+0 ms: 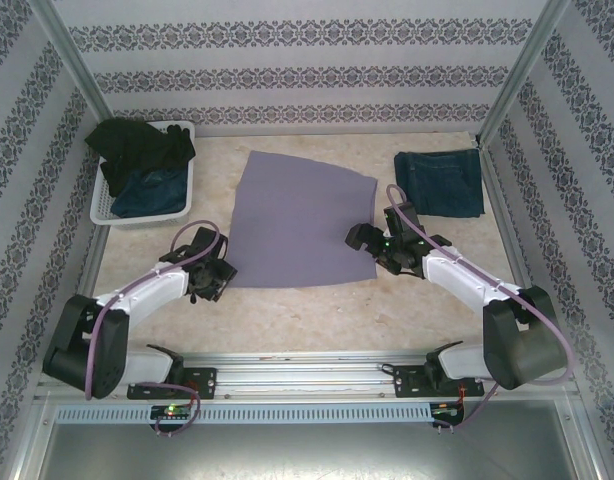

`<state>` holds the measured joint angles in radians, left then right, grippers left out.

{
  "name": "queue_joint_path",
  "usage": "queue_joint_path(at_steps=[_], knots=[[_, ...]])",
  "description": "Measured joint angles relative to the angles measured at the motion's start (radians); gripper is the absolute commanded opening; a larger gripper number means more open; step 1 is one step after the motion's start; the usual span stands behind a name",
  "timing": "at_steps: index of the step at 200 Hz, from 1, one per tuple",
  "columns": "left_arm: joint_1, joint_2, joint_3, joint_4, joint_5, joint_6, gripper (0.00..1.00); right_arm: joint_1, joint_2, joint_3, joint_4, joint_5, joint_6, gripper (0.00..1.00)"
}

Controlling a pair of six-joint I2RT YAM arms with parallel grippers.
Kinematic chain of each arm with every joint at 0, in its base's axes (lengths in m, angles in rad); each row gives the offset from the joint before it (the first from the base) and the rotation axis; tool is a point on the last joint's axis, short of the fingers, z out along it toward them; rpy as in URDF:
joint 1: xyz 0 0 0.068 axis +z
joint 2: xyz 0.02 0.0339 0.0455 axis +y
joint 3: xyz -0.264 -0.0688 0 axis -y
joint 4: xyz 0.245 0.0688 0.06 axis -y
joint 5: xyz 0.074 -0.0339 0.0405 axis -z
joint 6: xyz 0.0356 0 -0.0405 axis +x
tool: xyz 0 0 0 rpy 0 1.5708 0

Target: Fold and stack the skirts

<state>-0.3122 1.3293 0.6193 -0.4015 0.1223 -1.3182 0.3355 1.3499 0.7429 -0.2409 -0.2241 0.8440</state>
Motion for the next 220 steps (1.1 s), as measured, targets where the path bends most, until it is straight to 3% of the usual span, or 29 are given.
queue_joint_path(at_steps=[27, 71, 96, 113, 138, 220], knots=[[-0.002, 0.037, 0.000, 0.029, 0.017, -0.013, 0.36, 0.000, 0.000, -0.011, 0.008, 0.000, 0.000, 0.98], [-0.003, 0.037, 0.001, 0.037, 0.020, -0.027, 0.13, 0.001, -0.002, -0.049, -0.008, 0.040, 0.039, 0.97], [-0.003, 0.030, 0.001, 0.038, 0.019, -0.021, 0.01, 0.000, -0.019, -0.113, -0.012, 0.069, 0.117, 0.76], [-0.003, 0.021, 0.001, 0.038, 0.019, -0.022, 0.00, 0.001, -0.026, -0.163, -0.011, 0.066, 0.171, 0.62], [-0.003, 0.012, 0.000, 0.042, 0.019, -0.022, 0.00, -0.002, -0.025, -0.195, 0.000, 0.056, 0.234, 0.48], [-0.003, 0.012, -0.016, 0.068, 0.020, -0.021, 0.00, -0.013, 0.013, -0.196, 0.026, 0.032, 0.277, 0.33]])
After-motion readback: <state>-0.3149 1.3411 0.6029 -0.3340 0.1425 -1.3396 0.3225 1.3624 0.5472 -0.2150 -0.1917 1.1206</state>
